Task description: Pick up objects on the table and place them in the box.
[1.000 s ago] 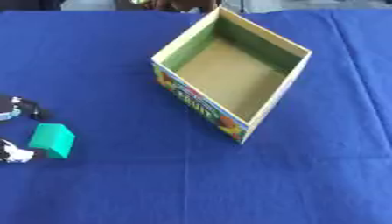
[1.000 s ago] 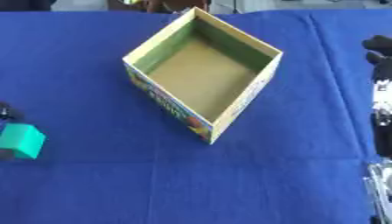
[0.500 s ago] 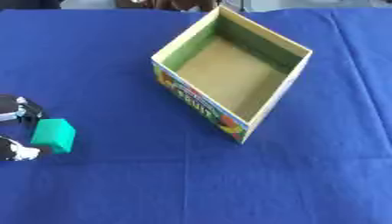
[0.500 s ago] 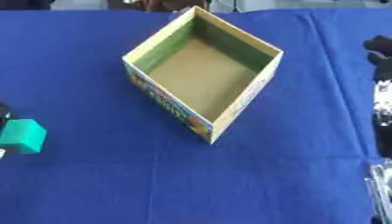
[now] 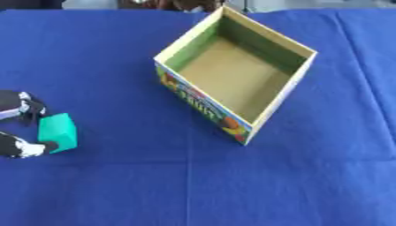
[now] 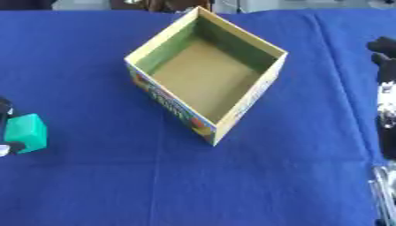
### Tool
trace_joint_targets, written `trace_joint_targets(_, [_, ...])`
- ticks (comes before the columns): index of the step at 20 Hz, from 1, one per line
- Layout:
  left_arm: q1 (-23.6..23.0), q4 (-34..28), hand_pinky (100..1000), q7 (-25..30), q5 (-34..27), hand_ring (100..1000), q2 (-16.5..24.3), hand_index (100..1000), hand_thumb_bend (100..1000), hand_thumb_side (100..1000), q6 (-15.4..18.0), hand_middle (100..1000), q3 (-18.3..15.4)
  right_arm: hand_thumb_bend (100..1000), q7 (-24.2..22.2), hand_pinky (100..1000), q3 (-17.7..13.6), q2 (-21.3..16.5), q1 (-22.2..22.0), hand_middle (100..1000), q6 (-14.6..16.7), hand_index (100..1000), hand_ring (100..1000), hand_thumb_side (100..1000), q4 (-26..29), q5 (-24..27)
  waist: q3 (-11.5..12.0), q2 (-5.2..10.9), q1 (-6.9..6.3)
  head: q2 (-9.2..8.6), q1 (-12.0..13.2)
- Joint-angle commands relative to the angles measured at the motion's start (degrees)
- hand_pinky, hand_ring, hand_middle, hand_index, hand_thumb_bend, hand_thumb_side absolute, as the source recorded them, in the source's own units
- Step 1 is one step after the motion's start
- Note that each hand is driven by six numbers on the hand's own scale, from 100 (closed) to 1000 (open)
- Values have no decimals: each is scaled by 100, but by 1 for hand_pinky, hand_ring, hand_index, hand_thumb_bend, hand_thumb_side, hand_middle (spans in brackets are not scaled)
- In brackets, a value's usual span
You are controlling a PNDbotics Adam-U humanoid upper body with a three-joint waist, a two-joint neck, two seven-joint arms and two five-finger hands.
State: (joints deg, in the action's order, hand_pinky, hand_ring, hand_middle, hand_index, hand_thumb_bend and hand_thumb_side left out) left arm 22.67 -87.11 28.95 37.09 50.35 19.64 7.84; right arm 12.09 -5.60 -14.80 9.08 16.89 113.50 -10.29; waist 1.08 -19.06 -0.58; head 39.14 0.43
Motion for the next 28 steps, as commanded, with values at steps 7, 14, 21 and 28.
trace_joint_targets(7, [84, -149, 274, -680, -62, 363, 127, 542, 100, 740, -219, 393, -186, 100, 5, 883, -7, -50, 21, 731, 1, 829, 898, 807, 109, -9, 19, 95, -17, -88, 17])
trace_joint_targets(14, [143, -297, 240, -950, -193, 339, 149, 520, 100, 745, -347, 372, -289, 100, 13, 883, -12, -62, 22, 731, -10, 829, 898, 806, 109, -7, 36, 102, -39, -80, 35])
trace_joint_targets(21, [593, -443, 238, -1017, -378, 326, 259, 510, 100, 762, -358, 358, -324, 100, 45, 881, -4, -187, 38, 733, 49, 829, 896, 808, 109, 46, 26, 146, -103, -75, 18])
trace_joint_targets(28, [1363, -299, 239, -949, -457, 320, 138, 504, 100, 777, -304, 348, -275, 100, 33, 881, 31, -287, 77, 733, 89, 829, 896, 807, 109, 145, -36, 180, -177, -90, 66])
